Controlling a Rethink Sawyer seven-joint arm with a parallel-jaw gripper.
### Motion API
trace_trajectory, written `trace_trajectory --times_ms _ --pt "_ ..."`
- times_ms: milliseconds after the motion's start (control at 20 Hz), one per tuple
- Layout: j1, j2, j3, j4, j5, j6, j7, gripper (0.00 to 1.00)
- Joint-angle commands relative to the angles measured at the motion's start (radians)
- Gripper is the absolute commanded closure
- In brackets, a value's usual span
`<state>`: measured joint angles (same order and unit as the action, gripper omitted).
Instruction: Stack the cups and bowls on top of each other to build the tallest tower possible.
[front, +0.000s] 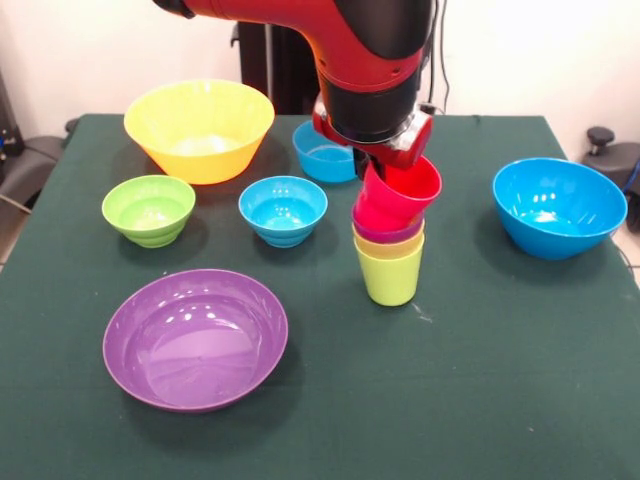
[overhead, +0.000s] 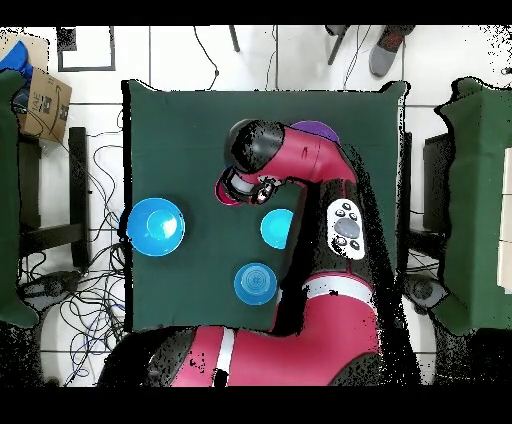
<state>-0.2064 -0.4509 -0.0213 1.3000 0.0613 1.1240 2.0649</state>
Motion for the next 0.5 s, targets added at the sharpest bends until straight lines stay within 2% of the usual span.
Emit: trace_trajectory --times_ms 50,500 --pt "0.019 0.000 0.105 -0.010 -0.043 -0.027 -0.060 1.00" --pt "0.026 0.002 0.109 0.001 -0.033 -0.046 -0.034 1.00"
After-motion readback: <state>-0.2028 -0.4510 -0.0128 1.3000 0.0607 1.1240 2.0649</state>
